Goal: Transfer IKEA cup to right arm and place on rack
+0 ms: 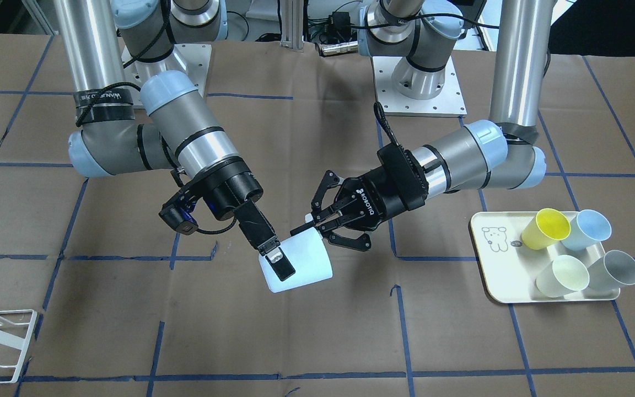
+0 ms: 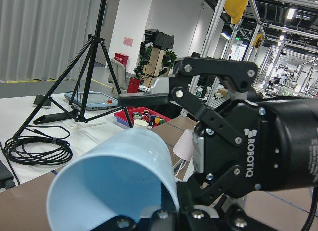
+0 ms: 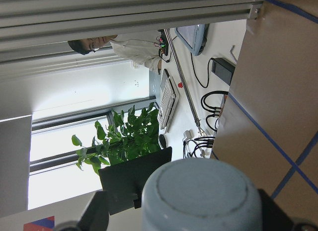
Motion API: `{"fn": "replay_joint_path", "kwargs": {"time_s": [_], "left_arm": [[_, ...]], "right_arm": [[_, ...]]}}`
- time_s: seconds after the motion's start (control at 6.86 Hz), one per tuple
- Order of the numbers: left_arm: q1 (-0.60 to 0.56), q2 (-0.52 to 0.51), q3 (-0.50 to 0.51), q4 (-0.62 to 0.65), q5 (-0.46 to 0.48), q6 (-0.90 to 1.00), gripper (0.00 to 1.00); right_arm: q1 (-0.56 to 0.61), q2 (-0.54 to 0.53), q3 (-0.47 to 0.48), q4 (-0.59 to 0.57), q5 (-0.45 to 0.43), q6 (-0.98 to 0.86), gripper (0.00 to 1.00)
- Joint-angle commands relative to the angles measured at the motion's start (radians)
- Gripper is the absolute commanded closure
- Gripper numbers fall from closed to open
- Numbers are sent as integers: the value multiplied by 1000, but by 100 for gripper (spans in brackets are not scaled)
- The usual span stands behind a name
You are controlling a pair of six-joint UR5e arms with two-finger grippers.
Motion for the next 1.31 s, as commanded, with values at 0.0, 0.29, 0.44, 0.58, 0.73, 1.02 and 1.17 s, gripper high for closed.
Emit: {"fn": "replay_joint_path", "kwargs": {"time_s": [0.0, 0.29, 0.44, 0.58, 0.73, 1.02, 1.17], "left_arm": [[-2, 1, 2, 1, 0, -2, 100], [-2, 1, 3, 1, 0, -2, 100], [-2, 1, 3, 1, -1, -2, 100], [-2, 1, 3, 1, 0, -2, 100], [-1, 1, 5, 1, 0, -2, 100], [-2, 4, 6, 2, 0, -8, 100], [-1, 4, 9, 2, 0, -17, 100]], "right_arm": [[1, 7, 3, -1, 0, -1, 0], [1, -7, 21, 10, 6, -1, 0], [1, -9, 37, 8, 8, -1, 0], [1, -10, 38, 8, 0, -2, 0], [1, -12, 38, 8, -1, -2, 3], [1, -33, 32, 11, -1, 2, 4], [1, -35, 29, 11, -1, 2, 7]]}}
